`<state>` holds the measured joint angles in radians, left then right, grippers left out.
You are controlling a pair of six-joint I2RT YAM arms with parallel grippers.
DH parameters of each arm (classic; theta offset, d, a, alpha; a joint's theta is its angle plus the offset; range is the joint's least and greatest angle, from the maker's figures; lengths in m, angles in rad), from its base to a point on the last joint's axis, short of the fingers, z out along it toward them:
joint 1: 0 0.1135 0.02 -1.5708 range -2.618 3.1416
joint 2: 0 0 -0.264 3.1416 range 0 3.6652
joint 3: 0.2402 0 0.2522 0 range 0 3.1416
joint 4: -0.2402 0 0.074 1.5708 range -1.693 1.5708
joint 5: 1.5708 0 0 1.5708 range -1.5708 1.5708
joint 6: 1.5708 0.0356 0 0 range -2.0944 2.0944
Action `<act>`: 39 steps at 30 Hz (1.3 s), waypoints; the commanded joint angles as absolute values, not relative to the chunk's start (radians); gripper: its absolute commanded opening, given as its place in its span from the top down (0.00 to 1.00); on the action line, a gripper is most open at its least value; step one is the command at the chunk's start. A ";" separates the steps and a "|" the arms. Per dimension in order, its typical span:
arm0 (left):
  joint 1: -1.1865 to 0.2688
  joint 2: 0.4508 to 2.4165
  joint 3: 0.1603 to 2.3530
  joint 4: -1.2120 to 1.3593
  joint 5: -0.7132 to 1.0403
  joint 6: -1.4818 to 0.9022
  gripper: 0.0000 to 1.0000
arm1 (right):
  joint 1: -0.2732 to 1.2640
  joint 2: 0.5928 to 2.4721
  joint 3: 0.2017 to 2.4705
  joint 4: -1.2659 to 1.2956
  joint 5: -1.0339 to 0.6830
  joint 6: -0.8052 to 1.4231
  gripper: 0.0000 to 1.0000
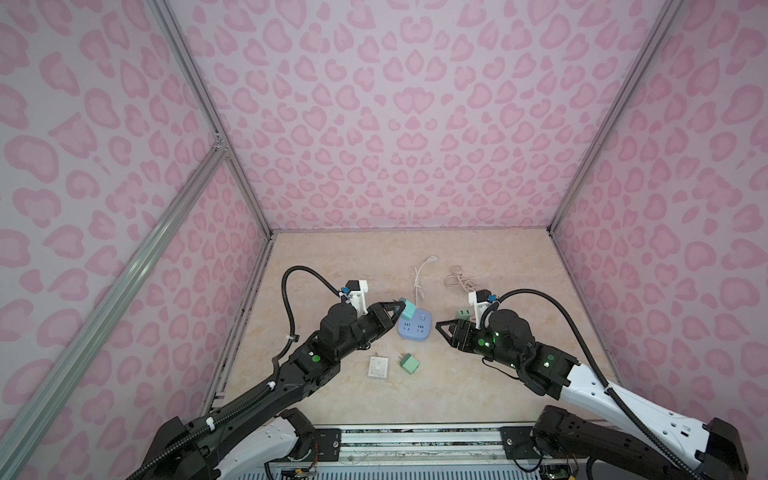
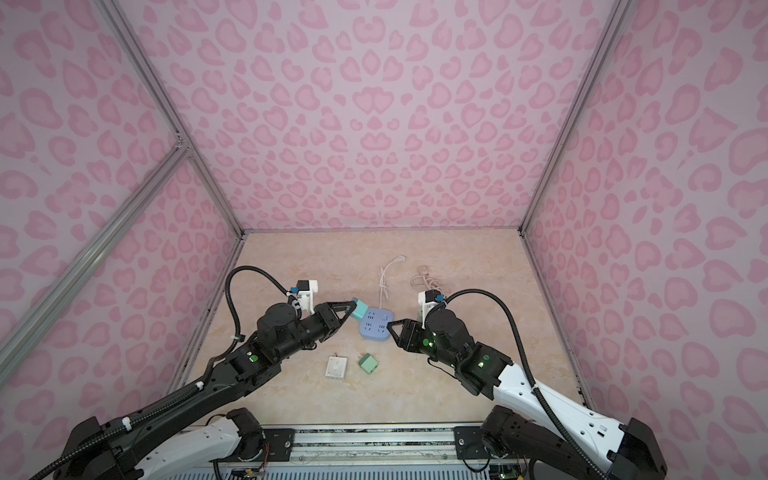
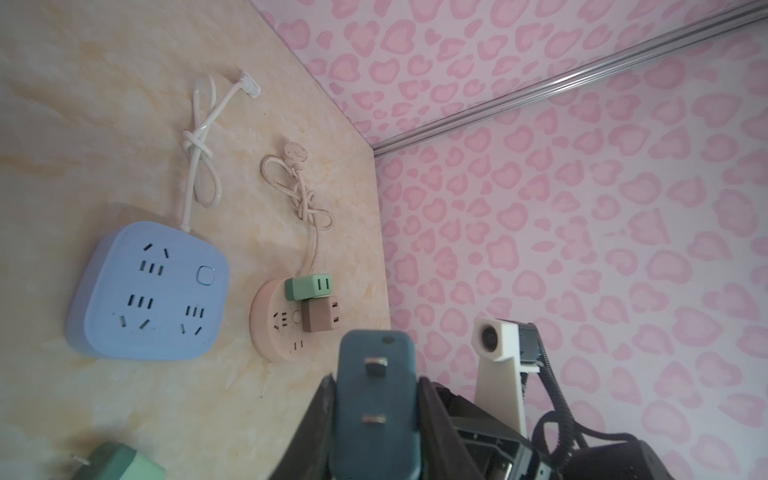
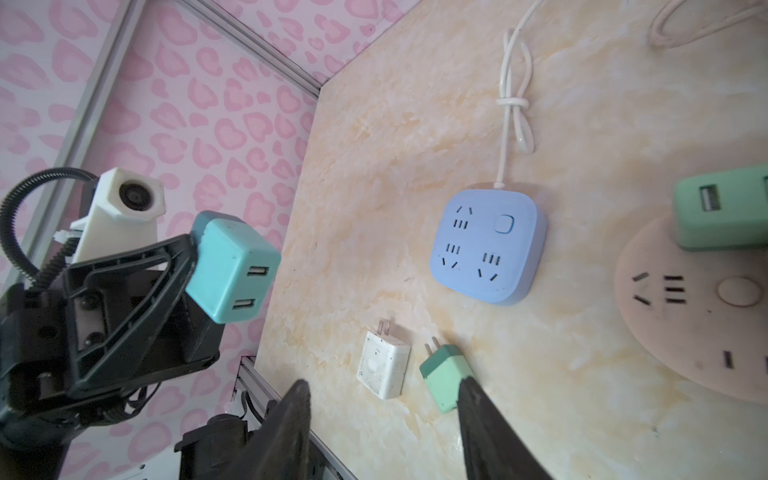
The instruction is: Insert the plug
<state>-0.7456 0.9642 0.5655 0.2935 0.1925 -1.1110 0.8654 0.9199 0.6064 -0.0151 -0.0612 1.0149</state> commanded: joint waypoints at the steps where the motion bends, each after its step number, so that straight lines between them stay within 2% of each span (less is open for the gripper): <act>1: -0.745 0.936 0.541 0.451 0.137 -1.198 0.97 | 0.865 0.953 0.590 0.219 -0.100 1.098 0.46; 7: -0.752 0.933 0.537 0.470 0.116 -1.227 0.98 | 0.864 1.040 0.596 0.438 -0.118 1.187 0.46; 13: -0.753 0.995 0.537 0.569 0.142 -1.253 0.98 | 0.859 1.115 0.629 0.539 -0.135 1.227 0.47; 21: -0.765 1.031 0.548 0.636 0.137 -1.270 0.98 | 0.844 1.190 0.642 0.631 -0.157 1.273 0.60; 31: -0.768 1.038 0.522 0.690 0.119 -1.290 0.98 | 0.857 1.353 0.625 0.944 -0.193 1.407 0.65; 39: -0.767 1.031 0.523 0.678 0.110 -1.284 0.98 | 0.870 1.434 0.630 1.060 -0.204 1.462 0.76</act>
<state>-0.7670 1.0355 0.5198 0.6044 0.0906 -1.2888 0.8604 1.4178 0.6262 1.0100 -0.1764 1.4624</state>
